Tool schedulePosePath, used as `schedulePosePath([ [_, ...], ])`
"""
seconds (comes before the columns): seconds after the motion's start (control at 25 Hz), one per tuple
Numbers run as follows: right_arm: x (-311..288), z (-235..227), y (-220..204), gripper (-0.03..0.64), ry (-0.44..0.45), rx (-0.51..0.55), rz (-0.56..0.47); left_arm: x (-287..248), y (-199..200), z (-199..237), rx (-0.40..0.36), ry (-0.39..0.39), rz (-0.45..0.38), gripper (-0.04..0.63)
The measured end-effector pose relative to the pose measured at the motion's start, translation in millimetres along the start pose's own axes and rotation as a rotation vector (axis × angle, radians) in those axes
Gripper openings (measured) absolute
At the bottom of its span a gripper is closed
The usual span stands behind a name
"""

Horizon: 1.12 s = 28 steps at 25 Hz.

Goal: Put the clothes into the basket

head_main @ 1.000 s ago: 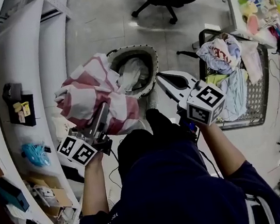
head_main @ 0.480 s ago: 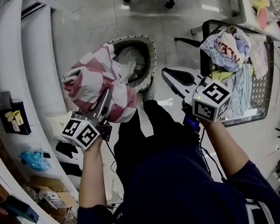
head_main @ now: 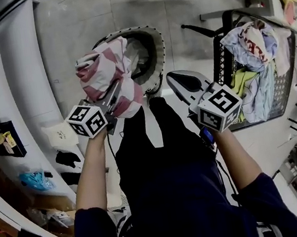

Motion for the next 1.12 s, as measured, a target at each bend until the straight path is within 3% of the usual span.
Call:
schedulePosePath([
  [0.36, -36.6, -28.1, -24.5, 0.006, -0.019, -0.064, 0.045, -74.9, -15.4, 61.9, -0.019, 0.025, 0.137, 0.115],
  [0.76, -35.0, -39.8, -42.4, 0.007, -0.026, -0.101, 0.076, -148.7, -40.9, 112.5, -0.066, 0.082, 0.308, 0.117],
  [0.96, -40.7, -47.2, -49.4, 0.006, -0.027, -0.104, 0.078, -175.4, -50.3, 129.3, -0.058, 0.123, 0.355, 0.119],
  [1.08, -46.8, -52.9, -51.3, 0.006, -0.02, -0.109, 0.076, -190.3, -53.4, 134.7, -0.043, 0.137, 0.391, 0.134],
  [1.12, -49.6, -55.0, -51.4, 0.007, -0.016, -0.109, 0.076, -195.7, -54.2, 137.5, -0.027, 0.138, 0.413, 0.174],
])
Point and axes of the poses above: the fingertips, and each gripper's own axes: x backward along the fingers, z to its left, y out of its top, the point moved 10 cm from there along x, backward along the fingers, and after that the axes turned 15 degrees about z, right-handed, at the moved point
